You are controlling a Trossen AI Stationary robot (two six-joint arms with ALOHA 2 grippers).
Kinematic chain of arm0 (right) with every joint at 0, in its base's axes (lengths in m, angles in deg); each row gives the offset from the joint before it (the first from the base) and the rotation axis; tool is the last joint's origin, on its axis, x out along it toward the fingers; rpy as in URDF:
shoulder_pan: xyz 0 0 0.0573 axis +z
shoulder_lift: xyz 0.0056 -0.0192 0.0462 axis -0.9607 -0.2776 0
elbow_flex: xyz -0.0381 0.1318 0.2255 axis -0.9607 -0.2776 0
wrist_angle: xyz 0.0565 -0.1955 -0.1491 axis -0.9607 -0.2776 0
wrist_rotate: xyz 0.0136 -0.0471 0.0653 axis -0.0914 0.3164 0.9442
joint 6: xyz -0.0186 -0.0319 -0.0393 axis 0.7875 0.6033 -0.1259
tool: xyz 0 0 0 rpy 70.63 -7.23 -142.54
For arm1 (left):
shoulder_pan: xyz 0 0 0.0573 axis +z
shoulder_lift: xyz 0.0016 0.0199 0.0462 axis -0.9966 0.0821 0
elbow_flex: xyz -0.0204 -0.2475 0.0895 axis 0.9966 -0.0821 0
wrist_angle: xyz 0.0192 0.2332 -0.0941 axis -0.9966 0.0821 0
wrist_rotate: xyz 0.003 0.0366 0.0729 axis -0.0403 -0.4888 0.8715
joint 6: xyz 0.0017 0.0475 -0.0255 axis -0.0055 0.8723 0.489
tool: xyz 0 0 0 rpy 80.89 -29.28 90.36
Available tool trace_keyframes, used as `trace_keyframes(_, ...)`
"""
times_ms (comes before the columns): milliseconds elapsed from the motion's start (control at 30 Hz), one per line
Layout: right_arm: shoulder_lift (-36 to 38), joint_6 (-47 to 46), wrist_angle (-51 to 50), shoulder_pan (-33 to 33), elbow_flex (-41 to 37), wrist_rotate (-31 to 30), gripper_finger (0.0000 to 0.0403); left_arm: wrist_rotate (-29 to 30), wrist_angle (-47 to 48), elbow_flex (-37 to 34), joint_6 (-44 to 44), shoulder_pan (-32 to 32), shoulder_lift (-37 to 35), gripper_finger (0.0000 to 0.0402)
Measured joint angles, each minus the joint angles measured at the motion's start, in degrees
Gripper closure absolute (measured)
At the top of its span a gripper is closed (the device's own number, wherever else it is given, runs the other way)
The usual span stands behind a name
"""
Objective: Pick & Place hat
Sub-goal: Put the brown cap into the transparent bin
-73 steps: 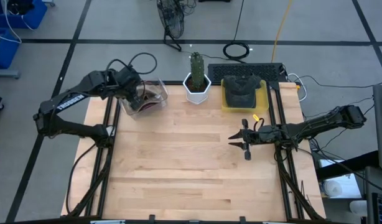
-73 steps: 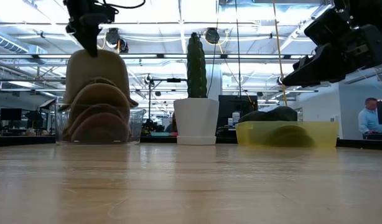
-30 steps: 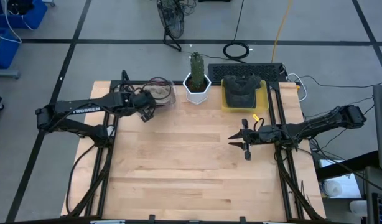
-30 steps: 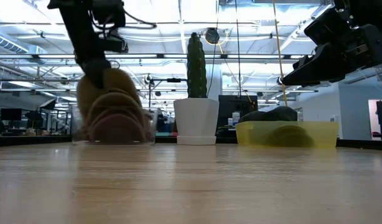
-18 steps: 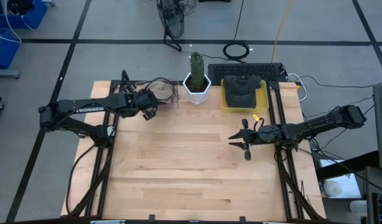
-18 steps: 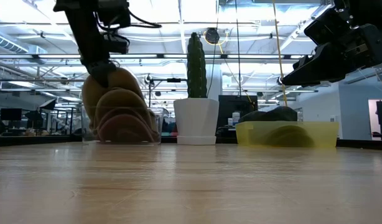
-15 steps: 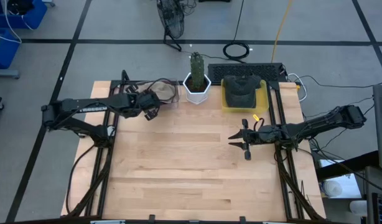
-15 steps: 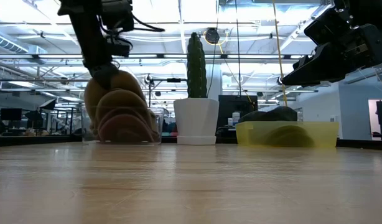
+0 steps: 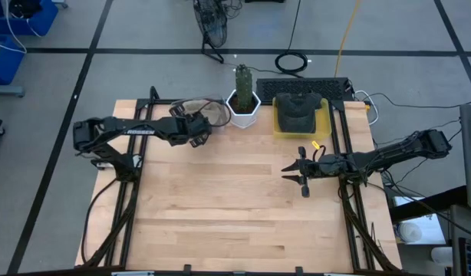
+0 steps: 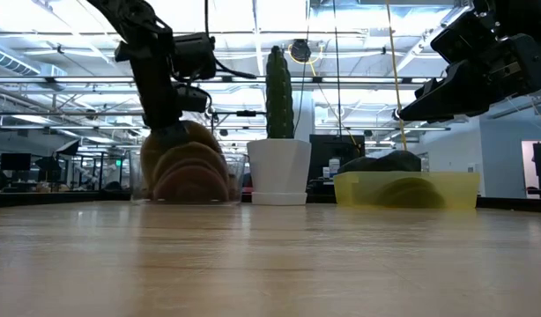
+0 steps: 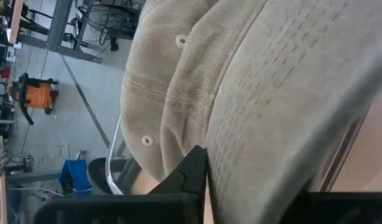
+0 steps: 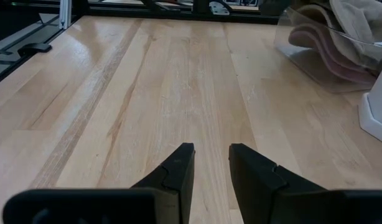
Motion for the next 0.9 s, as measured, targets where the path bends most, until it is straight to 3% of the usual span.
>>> trace_keyframes(367, 0.0, 0.0, -0.7, 0.0, 0.0, 0.0, 0.0314, -5.0, 0.1, -0.1, -2.3, -0.1, -1.6, 0.0322)
trace_keyframes(633, 0.0, 0.0, -0.4, 0.0, 0.0, 0.0, 0.0314, -9.7, 1.9, -0.3, -2.6, -0.6, -13.3, 0.0275)
trace_keyframes(900, 0.0, -1.3, 0.2, 0.0, 0.0, -0.1, 0.0314, -14.1, 3.7, -0.2, -5.4, -1.4, -21.9, 0.0264)
